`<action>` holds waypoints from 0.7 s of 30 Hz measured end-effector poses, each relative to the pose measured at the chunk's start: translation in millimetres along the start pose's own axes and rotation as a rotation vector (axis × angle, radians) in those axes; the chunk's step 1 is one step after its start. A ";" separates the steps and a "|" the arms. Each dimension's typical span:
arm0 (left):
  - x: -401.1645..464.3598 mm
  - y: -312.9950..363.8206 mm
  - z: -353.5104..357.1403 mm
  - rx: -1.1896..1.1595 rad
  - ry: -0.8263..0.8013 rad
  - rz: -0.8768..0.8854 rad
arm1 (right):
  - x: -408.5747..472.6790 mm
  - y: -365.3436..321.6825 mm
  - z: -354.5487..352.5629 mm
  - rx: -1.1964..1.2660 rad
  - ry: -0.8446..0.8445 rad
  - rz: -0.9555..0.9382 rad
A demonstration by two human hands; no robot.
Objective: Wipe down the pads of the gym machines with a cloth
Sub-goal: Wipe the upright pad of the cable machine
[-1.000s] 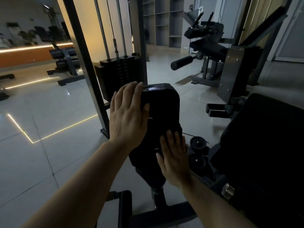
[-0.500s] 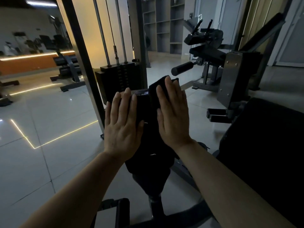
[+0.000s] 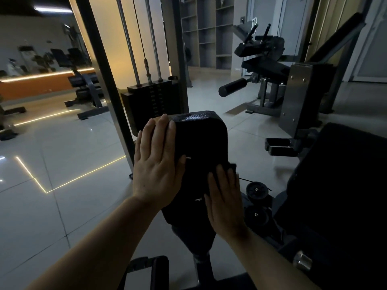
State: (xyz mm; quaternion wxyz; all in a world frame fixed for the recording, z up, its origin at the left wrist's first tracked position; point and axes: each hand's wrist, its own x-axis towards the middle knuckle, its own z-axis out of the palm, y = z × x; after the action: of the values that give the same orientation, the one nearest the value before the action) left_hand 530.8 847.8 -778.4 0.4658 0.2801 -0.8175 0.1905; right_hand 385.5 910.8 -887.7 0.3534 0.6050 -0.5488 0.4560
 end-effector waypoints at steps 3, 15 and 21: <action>1.8 -1.4 -2.2 -0.004 -0.016 0.015 | 75.0 -2.1 -18.3 0.136 0.064 0.024; 4.2 -5.1 -6.2 -0.095 0.036 0.052 | 18.9 -9.3 8.3 0.032 0.142 0.086; -1.6 -8.9 -8.3 -0.080 -0.019 0.042 | -33.8 -1.4 12.5 -0.029 0.000 0.047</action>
State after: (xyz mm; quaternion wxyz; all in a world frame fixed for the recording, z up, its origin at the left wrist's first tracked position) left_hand 542.5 846.1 -775.2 0.4646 0.2460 -0.8346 0.1647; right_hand 389.6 910.9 -923.6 0.3514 0.5866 -0.5695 0.4563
